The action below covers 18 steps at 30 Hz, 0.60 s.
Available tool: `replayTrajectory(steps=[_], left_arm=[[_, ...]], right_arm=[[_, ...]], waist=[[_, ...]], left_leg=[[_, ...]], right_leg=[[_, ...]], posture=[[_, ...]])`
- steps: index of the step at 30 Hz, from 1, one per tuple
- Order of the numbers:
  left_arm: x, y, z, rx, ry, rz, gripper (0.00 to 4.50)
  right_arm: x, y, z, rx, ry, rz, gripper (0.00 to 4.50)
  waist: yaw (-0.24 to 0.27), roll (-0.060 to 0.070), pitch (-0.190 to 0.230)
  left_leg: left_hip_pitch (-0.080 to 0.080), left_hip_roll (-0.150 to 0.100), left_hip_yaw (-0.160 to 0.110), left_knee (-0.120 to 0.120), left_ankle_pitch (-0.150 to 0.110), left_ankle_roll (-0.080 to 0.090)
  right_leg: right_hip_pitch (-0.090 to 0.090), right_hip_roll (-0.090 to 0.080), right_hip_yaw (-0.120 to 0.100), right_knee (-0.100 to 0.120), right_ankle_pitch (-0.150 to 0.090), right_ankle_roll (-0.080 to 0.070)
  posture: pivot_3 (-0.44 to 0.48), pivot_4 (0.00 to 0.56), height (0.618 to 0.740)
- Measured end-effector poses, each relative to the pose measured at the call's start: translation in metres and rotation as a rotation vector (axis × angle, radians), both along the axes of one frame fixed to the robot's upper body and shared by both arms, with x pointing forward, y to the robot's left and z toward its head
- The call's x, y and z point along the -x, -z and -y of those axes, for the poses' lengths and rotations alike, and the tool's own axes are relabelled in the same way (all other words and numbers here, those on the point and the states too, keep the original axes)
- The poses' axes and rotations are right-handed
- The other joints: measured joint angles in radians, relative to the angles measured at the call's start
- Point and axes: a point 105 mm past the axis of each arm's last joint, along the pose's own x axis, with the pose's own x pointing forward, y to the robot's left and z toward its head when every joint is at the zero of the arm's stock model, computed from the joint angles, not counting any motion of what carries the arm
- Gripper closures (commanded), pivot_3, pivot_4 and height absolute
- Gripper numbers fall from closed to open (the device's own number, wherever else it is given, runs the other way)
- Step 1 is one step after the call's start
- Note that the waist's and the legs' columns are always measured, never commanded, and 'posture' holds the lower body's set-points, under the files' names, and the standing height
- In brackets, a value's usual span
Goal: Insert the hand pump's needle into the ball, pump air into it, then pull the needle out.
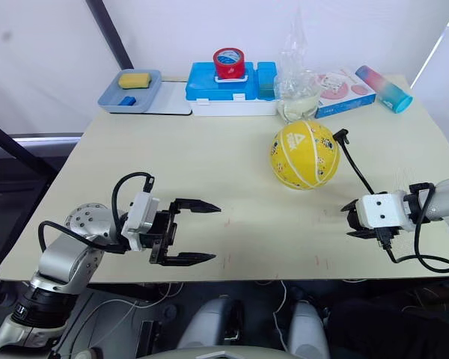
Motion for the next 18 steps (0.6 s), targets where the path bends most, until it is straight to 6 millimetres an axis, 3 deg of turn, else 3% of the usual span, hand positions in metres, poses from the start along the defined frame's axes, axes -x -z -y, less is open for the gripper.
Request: replayTrajectory(steps=[18], left_arm=[[0.003, 0.003, -0.008, -0.005, -0.033, -0.010, 0.00]], right_arm=[[-0.014, 0.037, -0.006, 0.006, 0.022, -0.050, 2.46]], waist=[[0.002, 0.000, 0.000]], left_leg=[[0.001, -0.001, 0.000, 0.000, 0.000, 0.000]], right_leg=[[0.002, 0.000, 0.000, 0.000, 0.000, 0.000]], posture=[[0.000, 0.150, 0.739]])
